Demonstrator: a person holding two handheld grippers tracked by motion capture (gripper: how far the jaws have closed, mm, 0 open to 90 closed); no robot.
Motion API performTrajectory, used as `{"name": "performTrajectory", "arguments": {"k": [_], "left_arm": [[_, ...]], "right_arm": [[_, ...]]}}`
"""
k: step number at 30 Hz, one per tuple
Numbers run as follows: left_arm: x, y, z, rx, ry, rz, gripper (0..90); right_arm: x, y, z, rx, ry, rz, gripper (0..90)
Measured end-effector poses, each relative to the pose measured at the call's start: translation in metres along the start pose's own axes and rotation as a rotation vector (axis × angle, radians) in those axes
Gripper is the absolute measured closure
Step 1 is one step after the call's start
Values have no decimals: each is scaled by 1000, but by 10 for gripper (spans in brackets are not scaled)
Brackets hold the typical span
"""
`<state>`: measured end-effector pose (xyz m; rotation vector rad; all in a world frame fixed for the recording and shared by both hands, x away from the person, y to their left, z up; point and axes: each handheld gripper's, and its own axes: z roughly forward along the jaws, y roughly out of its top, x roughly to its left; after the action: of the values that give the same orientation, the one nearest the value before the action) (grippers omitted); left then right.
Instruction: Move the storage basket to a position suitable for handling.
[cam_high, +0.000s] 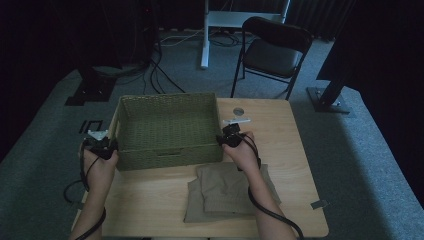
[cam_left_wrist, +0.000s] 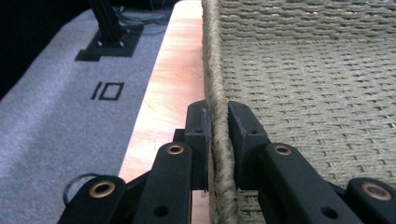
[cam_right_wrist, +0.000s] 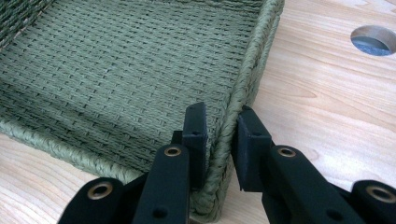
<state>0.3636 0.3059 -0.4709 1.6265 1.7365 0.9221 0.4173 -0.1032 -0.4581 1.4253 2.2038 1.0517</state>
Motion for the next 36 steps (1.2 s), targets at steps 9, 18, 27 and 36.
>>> {"name": "performTrajectory", "arguments": {"k": [9, 18, 27, 36], "left_arm": [[2, 8, -2, -53, -79, -36, 627], [11, 39, 7, -92, -144, -94, 475], [14, 45, 35, -15, -230, -143, 432], [16, 41, 50, 187, -171, -66, 531]], "right_arm": [[-3, 3, 1, 9, 4, -14, 665], [-12, 36, 10, -66, 18, 72, 466], [-16, 51, 40, -45, -50, 87, 447], [-9, 45, 59, -5, -76, 42, 486]]}}
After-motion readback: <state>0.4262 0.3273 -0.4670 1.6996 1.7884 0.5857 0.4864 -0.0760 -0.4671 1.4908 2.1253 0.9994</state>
